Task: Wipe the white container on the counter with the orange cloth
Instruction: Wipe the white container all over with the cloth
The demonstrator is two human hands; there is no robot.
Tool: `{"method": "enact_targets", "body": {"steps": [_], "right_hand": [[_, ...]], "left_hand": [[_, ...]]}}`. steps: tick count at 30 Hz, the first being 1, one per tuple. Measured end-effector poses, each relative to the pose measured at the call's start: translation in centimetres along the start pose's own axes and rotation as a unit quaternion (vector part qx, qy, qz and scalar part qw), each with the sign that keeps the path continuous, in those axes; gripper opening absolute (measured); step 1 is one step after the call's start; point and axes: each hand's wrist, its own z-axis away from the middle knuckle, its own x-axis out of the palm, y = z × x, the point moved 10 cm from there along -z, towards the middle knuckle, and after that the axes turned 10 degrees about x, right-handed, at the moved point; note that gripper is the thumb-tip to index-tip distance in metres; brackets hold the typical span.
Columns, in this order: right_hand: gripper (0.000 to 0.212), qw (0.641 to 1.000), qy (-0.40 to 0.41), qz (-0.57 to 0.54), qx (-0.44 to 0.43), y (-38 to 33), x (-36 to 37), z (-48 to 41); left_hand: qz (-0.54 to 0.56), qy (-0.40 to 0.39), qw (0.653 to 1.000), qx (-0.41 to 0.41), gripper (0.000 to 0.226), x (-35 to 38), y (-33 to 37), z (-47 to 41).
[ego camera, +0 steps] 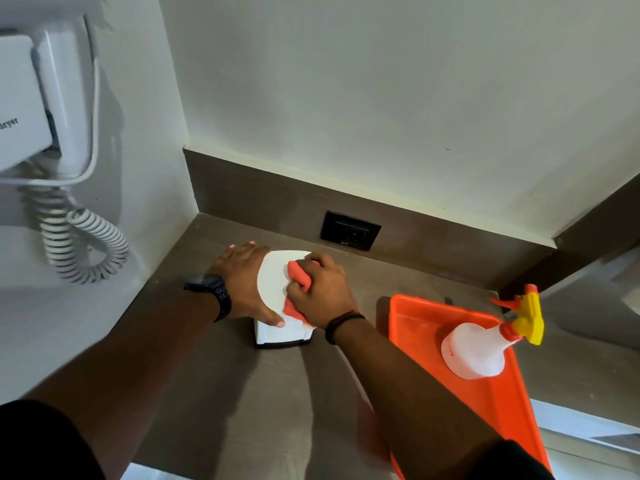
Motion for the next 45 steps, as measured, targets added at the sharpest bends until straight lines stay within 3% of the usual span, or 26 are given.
{"method": "enact_targets", "body": {"steps": [5,6,8,10,12,14,16,18,20,25,28,33,36,38,40,42,45], "right_hand": [[0.026,0.973,0.062,-0.157,0.157,3.0,-1.9,-0.7],[0.022,0.949,0.084,-0.210,0.220,4.5,-2.4,-0.6],[0.021,0.868,0.131,-0.332,0.344,8.0,-3.1,0.5],[0.023,0.790,0.167,-0.445,0.388,10.1,-3.3,1.7],[0.024,0.749,0.201,-0.502,0.383,11.5,-3.5,2.2],[0.023,0.721,0.225,-0.543,0.368,12.6,-3.6,2.6],[0.021,0.695,0.236,-0.574,0.363,13.5,-3.5,3.0],[0.021,0.691,0.241,-0.575,0.367,14.1,-3.5,3.2],[0.022,0.689,0.242,-0.578,0.364,14.3,-3.8,3.5],[0.019,0.689,0.230,-0.595,0.343,13.4,-4.9,3.8],[0.019,0.690,0.229,-0.599,0.336,13.4,-5.4,3.9],[0.025,0.697,0.248,-0.592,0.320,14.1,-5.8,3.8],[0.026,0.705,0.269,-0.566,0.334,15.2,-5.3,4.4],[0.018,0.715,0.275,-0.546,0.340,15.5,-4.6,4.7],[0.014,0.729,0.268,-0.531,0.339,15.8,-3.3,4.9],[0.018,0.751,0.235,-0.512,0.344,14.8,-1.5,5.0],[0.029,0.784,0.205,-0.476,0.341,13.1,1.0,4.6]], "left_hand": [[0.029,0.044,0.994,-0.096,0.137,0.3,0.3,1.3],[0.034,0.063,0.989,-0.131,0.137,0.5,0.6,1.8],[0.063,0.116,0.970,-0.206,0.138,1.1,1.5,3.2],[0.083,0.143,0.957,-0.240,0.140,1.6,2.6,4.0],[0.065,0.136,0.966,-0.209,0.145,1.2,3.1,3.6],[0.028,0.116,0.985,-0.124,0.151,0.0,3.2,2.0],[-0.021,0.023,0.999,-0.007,0.155,-0.6,3.9,-0.1],[-0.071,-0.105,0.987,0.097,0.154,-0.2,5.1,-1.7],[-0.099,-0.174,0.969,0.143,0.146,-0.2,6.1,-2.8],[-0.102,-0.180,0.965,0.159,0.114,-0.6,7.6,-4.1],[-0.086,-0.143,0.982,0.082,0.111,-1.3,6.7,-4.0],[-0.052,-0.050,0.988,-0.134,0.105,-2.1,4.4,-3.1],[-0.015,-0.045,0.979,-0.199,0.099,-1.7,3.3,-2.7],[0.016,-0.059,0.975,-0.215,0.110,-1.4,2.6,-2.4],[0.027,-0.060,0.978,-0.196,0.135,-1.4,2.4,-2.5],[-0.066,-0.064,0.989,-0.114,0.163,-2.1,2.3,-2.9],[-0.212,-0.113,0.969,0.056,0.169,-1.1,3.5,-4.0]]}}
